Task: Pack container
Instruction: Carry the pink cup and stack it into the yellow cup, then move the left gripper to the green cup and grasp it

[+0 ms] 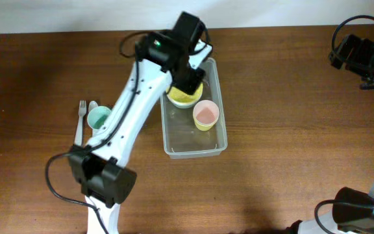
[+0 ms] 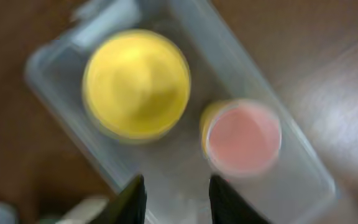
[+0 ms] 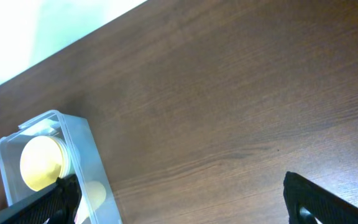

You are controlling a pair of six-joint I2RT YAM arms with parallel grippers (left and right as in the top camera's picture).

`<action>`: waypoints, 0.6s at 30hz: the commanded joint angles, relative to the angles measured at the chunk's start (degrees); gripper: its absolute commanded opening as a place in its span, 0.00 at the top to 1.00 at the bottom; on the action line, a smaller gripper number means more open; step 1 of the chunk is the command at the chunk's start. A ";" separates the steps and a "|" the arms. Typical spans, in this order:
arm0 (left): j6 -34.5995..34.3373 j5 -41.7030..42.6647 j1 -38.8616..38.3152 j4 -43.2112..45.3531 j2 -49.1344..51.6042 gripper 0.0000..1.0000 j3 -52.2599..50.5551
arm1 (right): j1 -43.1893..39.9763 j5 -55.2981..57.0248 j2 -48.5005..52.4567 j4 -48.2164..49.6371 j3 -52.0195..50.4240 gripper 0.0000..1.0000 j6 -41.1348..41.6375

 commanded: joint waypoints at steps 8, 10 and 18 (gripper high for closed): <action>-6.38 -0.76 21.11 -18.49 -0.96 0.72 5.75 | -0.20 -0.13 -0.55 0.13 0.76 0.01 -0.39; -6.34 -0.57 24.59 -18.49 -0.96 0.72 3.56 | -0.20 -0.13 -0.55 0.13 0.76 0.01 -0.39; 0.83 6.12 36.63 -12.37 -0.94 0.67 -13.33 | -0.20 -0.13 -0.55 0.13 0.76 0.01 -0.39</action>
